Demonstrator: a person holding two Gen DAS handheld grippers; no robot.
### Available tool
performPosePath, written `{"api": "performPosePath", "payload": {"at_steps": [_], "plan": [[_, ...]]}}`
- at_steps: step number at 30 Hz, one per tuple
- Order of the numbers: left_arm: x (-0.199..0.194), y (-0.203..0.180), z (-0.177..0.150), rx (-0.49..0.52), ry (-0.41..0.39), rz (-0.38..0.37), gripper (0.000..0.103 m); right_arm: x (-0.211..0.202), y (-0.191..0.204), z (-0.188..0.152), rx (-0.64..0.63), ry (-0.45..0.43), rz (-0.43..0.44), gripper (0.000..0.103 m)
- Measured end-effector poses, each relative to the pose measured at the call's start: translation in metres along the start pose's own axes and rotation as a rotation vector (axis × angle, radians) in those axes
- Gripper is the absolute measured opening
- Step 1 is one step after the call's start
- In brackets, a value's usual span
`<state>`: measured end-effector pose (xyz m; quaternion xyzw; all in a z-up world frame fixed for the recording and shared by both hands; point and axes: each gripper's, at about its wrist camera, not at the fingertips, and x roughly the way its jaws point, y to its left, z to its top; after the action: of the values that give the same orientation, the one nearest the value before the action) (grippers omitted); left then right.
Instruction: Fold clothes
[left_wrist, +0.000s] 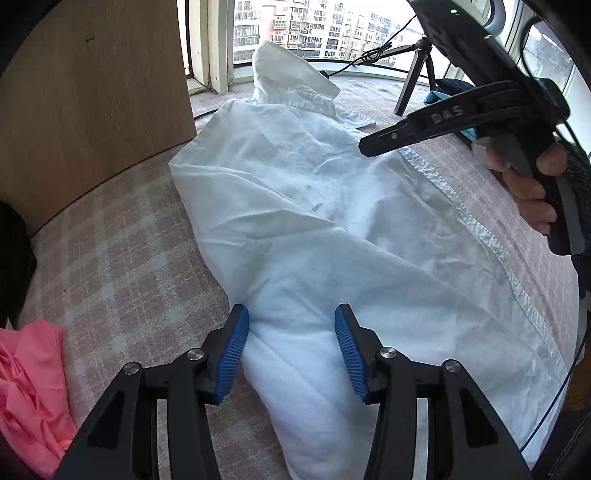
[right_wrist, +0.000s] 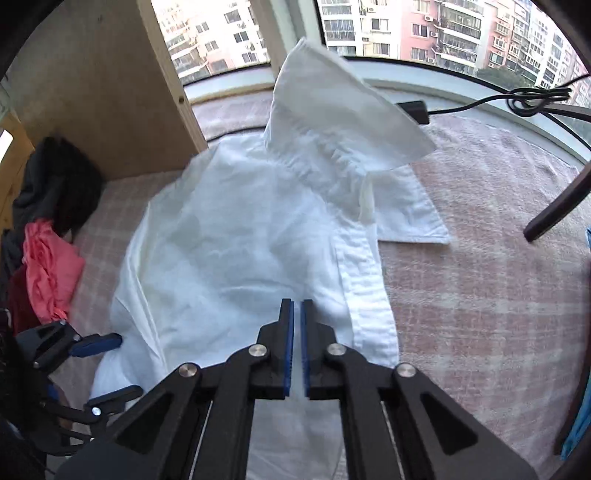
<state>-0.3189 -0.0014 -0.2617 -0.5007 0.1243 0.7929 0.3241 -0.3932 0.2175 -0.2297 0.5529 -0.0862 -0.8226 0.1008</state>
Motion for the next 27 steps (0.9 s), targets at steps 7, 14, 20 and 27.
{"api": "performPosePath", "payload": {"at_steps": [7, 14, 20, 27], "plan": [[-0.002, -0.002, 0.007, 0.012, 0.001, -0.002, 0.047, 0.002, 0.033, -0.042, -0.119, 0.118, 0.096, 0.007], [-0.047, -0.008, -0.020, 0.028, -0.033, 0.014, 0.047, -0.047, 0.008, -0.068, -0.012, 0.073, 0.068, 0.006], [-0.055, -0.033, -0.060, 0.120, -0.012, -0.010, 0.048, -0.089, 0.033, -0.143, 0.015, 0.107, 0.220, 0.008], [-0.033, -0.039, -0.071, 0.154, 0.061, 0.034, 0.049, -0.082, 0.046, -0.207, -0.002, 0.161, 0.123, 0.008]]}}
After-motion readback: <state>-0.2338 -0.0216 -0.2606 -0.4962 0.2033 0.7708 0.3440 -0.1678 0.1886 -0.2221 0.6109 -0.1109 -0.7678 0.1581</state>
